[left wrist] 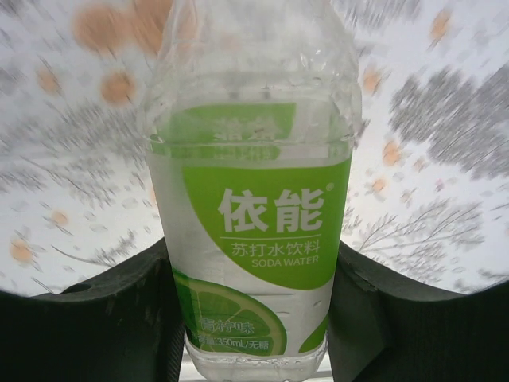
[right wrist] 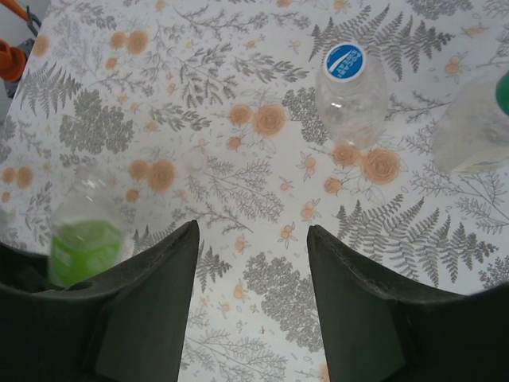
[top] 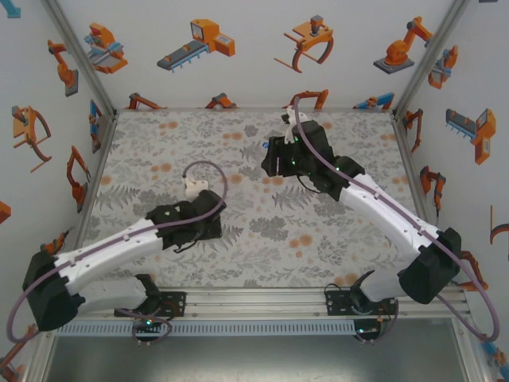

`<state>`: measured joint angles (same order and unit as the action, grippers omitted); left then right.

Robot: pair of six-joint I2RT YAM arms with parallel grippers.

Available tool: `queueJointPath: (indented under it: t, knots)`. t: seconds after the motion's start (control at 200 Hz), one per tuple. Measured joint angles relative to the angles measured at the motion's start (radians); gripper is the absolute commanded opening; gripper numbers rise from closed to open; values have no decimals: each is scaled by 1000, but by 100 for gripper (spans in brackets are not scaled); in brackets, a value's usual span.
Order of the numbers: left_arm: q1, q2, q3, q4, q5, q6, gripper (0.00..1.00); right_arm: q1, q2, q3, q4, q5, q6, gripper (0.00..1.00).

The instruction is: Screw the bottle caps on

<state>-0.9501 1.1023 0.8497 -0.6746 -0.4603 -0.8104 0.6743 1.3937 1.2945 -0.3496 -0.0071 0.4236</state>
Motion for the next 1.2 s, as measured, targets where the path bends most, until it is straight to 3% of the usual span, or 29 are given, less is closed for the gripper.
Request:
queueJointPath:
  t: [0.235, 0.315, 0.401, 0.781, 0.976, 1.066, 1.202]
  knots:
    - [186, -299, 5, 40, 59, 332, 17, 74, 96, 96, -47, 23, 0, 54]
    - [245, -370, 0, 72, 118, 444, 0, 99, 153, 150, -71, 26, -1, 54]
    - [290, -425, -24, 121, 185, 557, 0, 126, 218, 205, -92, 28, -3, 54]
    - [323, -511, -93, 244, 323, 877, 0, 201, 530, 394, -179, 30, -32, 53]
    - [323, -647, -183, 303, 434, 1028, 0, 245, 676, 500, -215, 30, -54, 53]
    - [323, -707, -226, 327, 422, 1052, 0, 259, 735, 546, -223, 30, -57, 52]
    - [323, -765, -252, 348, 311, 1070, 0, 266, 818, 610, -223, 30, -58, 52]
